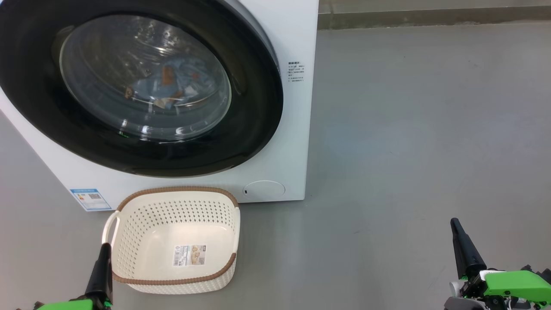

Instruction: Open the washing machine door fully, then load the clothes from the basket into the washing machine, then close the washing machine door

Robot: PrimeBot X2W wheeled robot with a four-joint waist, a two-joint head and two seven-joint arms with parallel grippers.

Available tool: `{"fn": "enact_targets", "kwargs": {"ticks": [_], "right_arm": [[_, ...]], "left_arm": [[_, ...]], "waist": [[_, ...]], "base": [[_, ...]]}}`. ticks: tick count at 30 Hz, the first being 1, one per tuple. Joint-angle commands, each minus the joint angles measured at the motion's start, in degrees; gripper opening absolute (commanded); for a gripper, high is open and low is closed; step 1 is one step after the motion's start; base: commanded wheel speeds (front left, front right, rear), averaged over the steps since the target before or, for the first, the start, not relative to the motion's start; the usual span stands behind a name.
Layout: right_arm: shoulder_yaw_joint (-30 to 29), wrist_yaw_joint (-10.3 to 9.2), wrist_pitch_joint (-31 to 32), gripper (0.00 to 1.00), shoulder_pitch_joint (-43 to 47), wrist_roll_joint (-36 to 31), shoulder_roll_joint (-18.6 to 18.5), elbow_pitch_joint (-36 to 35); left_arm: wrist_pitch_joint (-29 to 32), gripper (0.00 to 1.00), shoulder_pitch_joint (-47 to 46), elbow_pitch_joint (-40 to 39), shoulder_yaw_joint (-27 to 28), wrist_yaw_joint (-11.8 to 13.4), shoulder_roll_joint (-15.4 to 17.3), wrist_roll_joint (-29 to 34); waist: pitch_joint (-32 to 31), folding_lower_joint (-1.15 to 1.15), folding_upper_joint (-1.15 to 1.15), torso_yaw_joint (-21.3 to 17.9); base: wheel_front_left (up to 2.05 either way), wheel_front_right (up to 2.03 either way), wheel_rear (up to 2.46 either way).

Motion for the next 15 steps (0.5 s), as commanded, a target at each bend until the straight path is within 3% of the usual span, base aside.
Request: {"fn": "enact_targets", "kwargs": {"ticks": [1, 15], "right_arm": [[1.34, -0.05, 0.48, 0.0, -1.55, -0.28, -0.17, -1.69], [1.33, -0.05, 0.48, 0.0, -1.56, -0.28, -0.17, -1.69]], "left_arm": [[0.45, 0.0, -2.24, -1.46, 1.99, -0.2, 0.92, 0.28], [0.45, 0.0, -2.24, -1.46, 1.99, -0.2, 0.92, 0.29]], "waist": [[0.0, 0.0, 0.0, 0.0], [0.0, 0.0, 0.0, 0.0]], "base": [[0.0, 0.0, 0.0], [0.0, 0.0, 0.0]]}}
